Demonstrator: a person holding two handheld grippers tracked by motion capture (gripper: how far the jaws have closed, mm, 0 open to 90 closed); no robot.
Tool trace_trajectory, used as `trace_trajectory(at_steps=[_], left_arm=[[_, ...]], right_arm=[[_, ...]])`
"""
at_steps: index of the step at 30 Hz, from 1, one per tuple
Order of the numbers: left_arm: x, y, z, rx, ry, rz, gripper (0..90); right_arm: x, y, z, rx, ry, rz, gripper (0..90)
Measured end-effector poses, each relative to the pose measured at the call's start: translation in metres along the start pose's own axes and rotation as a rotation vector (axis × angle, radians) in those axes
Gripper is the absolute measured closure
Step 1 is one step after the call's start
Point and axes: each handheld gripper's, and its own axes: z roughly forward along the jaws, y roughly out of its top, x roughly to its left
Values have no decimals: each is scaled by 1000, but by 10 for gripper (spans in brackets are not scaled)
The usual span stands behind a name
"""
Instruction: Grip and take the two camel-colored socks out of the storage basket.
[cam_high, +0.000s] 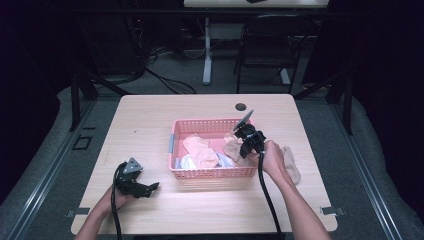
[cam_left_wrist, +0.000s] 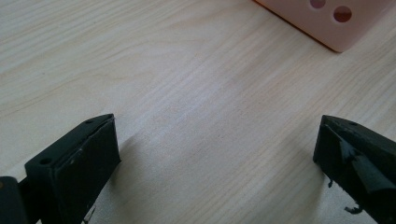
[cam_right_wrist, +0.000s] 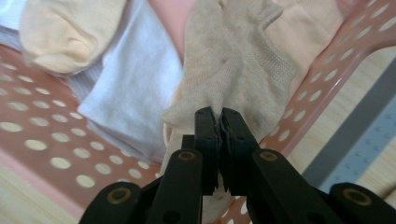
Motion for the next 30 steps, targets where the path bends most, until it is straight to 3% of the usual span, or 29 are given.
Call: trace_trajectory(at_steps=[10,11,13,30], left_arm=[[0,0,0,0,0,0,0],[0,0,0,0,0,2,0],[0,0,0,0,0,2,0],[0,0,0,0,0,0,0]], right_arm=[[8,12,-30,22,-11,-52,862],[10,12,-31,1,-8,-38,862],[11,16,-38,17,-12,-60,862],[19,27,-80,-4,-45,-101,861]])
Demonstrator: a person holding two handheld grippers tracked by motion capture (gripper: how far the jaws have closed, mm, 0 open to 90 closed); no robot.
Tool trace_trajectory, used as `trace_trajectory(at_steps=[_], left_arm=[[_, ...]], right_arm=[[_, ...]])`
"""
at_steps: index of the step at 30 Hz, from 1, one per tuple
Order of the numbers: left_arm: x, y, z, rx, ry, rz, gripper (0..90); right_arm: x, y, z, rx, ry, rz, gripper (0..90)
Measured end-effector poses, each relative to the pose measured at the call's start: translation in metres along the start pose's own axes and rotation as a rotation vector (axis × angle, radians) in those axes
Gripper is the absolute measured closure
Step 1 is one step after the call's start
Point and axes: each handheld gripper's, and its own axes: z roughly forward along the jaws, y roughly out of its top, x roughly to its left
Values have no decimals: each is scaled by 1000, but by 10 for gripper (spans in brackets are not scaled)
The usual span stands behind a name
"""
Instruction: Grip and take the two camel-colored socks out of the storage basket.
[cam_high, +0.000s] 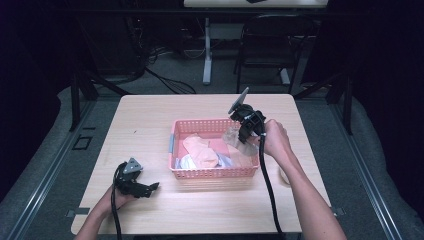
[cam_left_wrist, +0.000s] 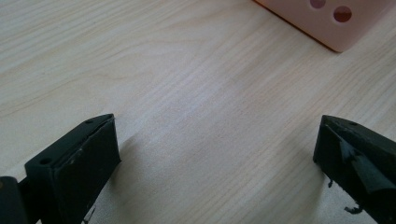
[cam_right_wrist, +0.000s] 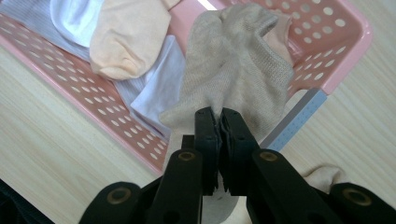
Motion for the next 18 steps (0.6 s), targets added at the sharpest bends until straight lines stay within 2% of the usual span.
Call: trace_trajectory(at_steps=[10,18], left_arm=[[0,0,0,1,-1,4,0],[0,0,0,0,-1,4,0]], right_arm=[[1,0,-16,-9,-15,-14,861],[-7,-11,-28,-27,-34,-3,862]])
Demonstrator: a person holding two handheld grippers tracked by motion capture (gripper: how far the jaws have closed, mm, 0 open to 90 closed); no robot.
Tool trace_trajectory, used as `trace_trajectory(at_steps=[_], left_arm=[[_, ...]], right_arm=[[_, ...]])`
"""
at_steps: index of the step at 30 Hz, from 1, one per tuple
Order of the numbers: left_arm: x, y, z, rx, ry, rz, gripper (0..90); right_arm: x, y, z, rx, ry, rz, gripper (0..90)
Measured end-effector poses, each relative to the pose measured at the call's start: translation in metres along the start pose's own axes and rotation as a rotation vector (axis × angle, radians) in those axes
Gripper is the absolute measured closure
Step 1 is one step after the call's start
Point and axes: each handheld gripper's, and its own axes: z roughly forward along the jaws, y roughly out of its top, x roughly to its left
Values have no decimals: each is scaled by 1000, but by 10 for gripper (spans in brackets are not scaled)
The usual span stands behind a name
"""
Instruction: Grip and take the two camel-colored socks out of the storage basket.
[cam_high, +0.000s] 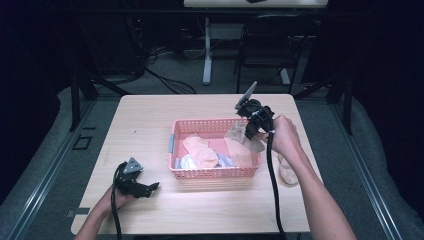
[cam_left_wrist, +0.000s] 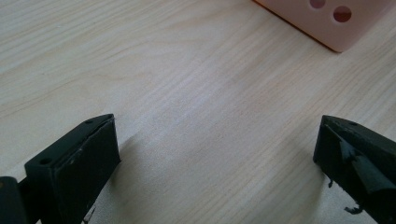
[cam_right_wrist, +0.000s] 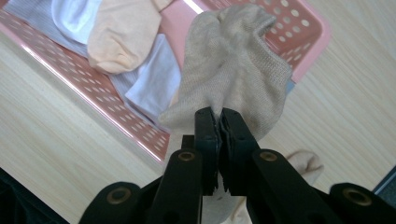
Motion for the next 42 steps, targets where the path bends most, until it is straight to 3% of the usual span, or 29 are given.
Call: trace_trajectory(at_steps=[11,21,33,42], left_arm=[[0,0,0,0,1,-1,0],[0,0,0,0,1,-1,0],[0,0,0,0,1,0,0],[0,0,0,0,1,-1,0]], right_arm=[[-28,-30,-18,-23,-26,78,860],[-58,-66,-25,-3,-65,153,860],[-84,-102,-17,5,-74,227,860],[-93,-116,6,31,-54,269,860]])
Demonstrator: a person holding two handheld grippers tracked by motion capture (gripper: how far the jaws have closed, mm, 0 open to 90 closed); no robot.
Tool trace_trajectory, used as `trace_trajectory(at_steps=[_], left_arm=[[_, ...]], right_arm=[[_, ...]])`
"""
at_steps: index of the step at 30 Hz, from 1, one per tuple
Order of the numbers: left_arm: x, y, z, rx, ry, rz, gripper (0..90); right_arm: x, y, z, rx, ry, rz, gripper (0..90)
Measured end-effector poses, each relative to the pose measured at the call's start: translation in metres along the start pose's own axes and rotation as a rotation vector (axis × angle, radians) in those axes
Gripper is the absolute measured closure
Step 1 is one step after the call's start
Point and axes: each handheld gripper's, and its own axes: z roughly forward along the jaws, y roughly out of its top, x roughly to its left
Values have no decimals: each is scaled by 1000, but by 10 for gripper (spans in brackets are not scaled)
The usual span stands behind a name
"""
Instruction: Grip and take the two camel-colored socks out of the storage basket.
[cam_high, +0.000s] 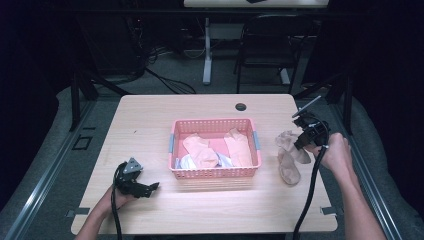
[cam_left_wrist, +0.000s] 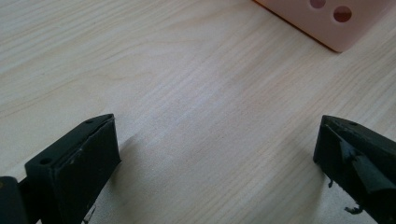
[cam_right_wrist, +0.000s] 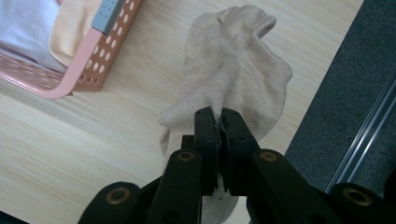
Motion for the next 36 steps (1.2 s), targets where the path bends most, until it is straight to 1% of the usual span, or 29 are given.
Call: trace_trajectory(at_steps=[2,7,8,10,13,15,17,18,19,20,23,24,25,26,27,29,31,32,33,34,35,36], left_arm=[[0,0,0,0,0,0,0],[0,0,0,0,0,0,0],[0,0,0,0,-1,0,0],[0,0,0,1,0,1,0],[0,0,0,0,0,0,0],[0,0,0,0,0,1,0],[0,0,0,0,0,0,0],[0,0,0,0,0,1,0],[0,0,0,0,0,0,0],[0,0,0,0,0,0,0],[0,0,0,0,0,0,0],[0,0,0,0,0,0,0],[0,0,0,1,0,1,0],[0,0,0,0,0,0,0],[0,0,0,0,0,0,0],[0,0,0,0,0,0,0],[0,0,0,0,0,0,0],[0,0,0,0,0,0,0],[0,0,0,0,0,0,0],[0,0,0,1,0,1,0],[0,0,0,0,0,0,0],[0,0,0,0,0,0,0]], right_arm=[[-1,-2,6,-1,1,7,859],[-4,-5,24,25,21,12,859],[-4,-7,28,8,28,30,859],[-5,-7,33,33,25,21,859],[-7,-10,43,44,42,30,858],[-8,-12,49,49,40,28,858],[-9,-13,56,58,47,31,857],[-10,-15,59,44,60,53,857],[-10,-15,62,43,61,52,856],[-11,-16,63,56,56,48,856],[-12,-19,73,65,69,53,850],[-13,-20,76,66,81,62,850],[-12,-21,77,67,68,65,848],[-12,-22,80,70,66,67,844],[-13,-22,82,83,71,64,837],[-13,-25,88,90,75,68,823],[-15,-26,91,95,87,81,814],[-17,-26,90,109,87,71,814],[-17,-27,92,86,95,95,813],[-18,-27,92,97,96,89,806],[-18,-28,94,94,95,94,804],[-19,-28,94,111,90,77,801]])
